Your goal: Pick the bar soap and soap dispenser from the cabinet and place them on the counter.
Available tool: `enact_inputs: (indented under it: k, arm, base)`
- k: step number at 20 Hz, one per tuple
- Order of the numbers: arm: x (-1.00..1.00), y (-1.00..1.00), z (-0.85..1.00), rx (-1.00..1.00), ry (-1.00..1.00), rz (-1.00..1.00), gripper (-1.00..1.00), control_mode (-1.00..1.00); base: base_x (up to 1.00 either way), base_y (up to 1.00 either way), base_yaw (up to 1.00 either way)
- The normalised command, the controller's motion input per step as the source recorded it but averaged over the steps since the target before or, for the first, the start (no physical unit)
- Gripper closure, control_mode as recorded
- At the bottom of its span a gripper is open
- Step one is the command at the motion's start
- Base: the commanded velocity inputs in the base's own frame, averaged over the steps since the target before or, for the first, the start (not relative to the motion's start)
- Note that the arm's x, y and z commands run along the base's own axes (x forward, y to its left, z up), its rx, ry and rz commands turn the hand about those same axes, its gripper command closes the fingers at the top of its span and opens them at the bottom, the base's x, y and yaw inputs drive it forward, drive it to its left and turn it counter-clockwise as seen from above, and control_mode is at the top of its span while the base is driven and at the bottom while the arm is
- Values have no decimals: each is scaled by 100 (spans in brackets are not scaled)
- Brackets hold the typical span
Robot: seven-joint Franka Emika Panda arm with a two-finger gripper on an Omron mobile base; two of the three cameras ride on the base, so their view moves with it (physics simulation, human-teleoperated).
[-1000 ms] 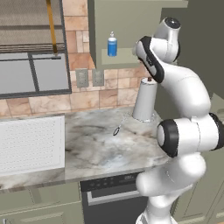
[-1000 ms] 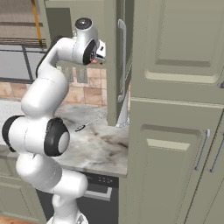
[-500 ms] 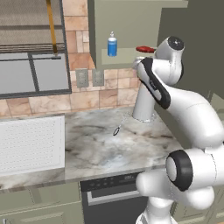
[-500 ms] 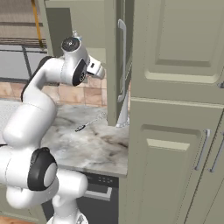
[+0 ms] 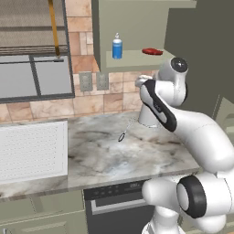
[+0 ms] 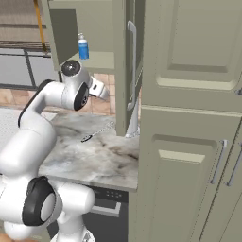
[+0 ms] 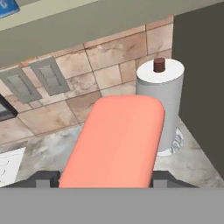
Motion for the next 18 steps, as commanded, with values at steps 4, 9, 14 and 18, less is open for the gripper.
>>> enact_inputs:
  k: [4,9,14,18]
  arm:
    - [-3,5,-48,0,5,0,100,-100]
    - [0,0,-47,0,9,0,100,-100]
    - [0,0,-47,0,11,0,100,-100]
    - [0,1,-43,0,13,0,100,-100]
  base:
    - [0,0,0]
    - [0,0,0]
    - [0,0,0]
    - [0,0,0]
